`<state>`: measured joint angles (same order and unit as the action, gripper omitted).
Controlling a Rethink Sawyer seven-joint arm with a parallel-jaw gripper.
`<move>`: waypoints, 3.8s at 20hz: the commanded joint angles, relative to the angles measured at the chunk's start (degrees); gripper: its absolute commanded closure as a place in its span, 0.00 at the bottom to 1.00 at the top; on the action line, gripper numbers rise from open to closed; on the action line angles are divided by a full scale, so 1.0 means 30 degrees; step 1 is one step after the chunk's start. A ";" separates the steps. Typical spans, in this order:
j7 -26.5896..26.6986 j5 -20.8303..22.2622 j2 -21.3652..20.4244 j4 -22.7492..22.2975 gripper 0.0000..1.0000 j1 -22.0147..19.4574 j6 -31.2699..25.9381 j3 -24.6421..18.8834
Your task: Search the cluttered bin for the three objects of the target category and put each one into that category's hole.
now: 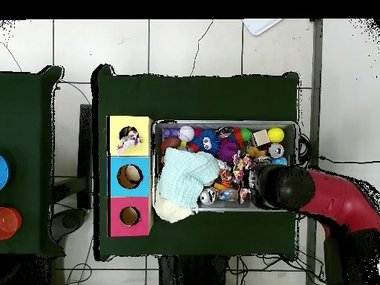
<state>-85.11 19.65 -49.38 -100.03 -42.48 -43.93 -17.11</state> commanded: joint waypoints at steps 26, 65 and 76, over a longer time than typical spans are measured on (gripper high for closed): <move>-0.0716 0.1037 0.5215 0.1179 0.00 -0.0163 0.4001 -0.1142; 0.0034 0.2357 0.6070 0.1738 0.00 0.0512 0.4260 0.0354; -0.0237 0.3813 0.8294 0.3376 0.00 0.0770 0.5443 0.1008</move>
<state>-85.11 27.21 -29.05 -93.52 -40.34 -29.63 -15.24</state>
